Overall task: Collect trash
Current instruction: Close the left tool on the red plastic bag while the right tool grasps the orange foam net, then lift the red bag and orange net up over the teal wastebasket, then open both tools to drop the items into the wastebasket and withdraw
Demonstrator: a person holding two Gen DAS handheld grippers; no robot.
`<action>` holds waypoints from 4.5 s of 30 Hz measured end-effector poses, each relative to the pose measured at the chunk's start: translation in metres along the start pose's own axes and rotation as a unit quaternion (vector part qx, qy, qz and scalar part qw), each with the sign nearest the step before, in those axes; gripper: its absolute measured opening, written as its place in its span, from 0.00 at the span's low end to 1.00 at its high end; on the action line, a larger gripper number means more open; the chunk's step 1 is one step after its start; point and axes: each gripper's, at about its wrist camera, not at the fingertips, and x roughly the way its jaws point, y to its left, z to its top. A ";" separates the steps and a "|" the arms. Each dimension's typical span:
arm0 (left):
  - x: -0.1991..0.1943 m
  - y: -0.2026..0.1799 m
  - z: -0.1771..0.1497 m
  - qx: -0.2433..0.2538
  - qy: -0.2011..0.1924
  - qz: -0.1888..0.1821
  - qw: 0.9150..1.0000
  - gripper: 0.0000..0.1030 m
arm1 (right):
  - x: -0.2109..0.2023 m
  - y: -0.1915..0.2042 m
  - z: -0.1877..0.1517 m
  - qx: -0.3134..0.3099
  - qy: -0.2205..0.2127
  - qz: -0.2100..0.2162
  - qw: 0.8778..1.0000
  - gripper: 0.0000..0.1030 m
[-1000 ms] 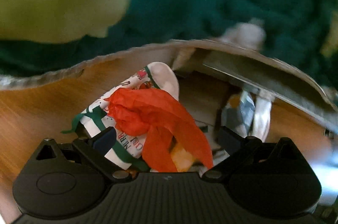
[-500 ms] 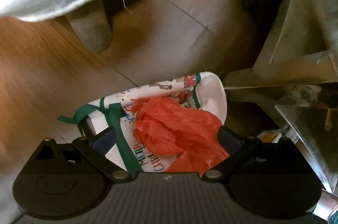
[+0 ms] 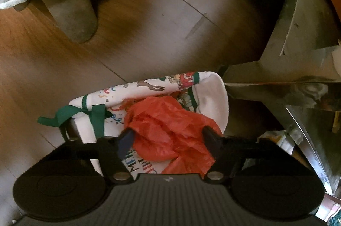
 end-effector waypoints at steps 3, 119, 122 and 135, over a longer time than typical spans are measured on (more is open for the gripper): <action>-0.001 0.003 0.000 -0.012 0.001 0.001 1.000 0.47 | 0.000 0.006 -0.004 -0.007 -0.001 -0.017 1.000 0.39; -0.551 -0.271 -0.095 0.305 -0.389 -0.111 0.862 0.23 | -0.623 0.023 0.017 -0.204 -0.506 0.125 0.829 0.33; -0.547 -0.270 -0.093 0.306 -0.381 -0.114 0.865 0.27 | -0.624 0.023 0.017 -0.200 -0.506 0.122 0.830 0.35; -0.566 -0.264 -0.121 0.314 -0.402 -0.119 0.852 0.72 | -0.638 0.015 -0.007 -0.189 -0.531 0.112 0.819 0.51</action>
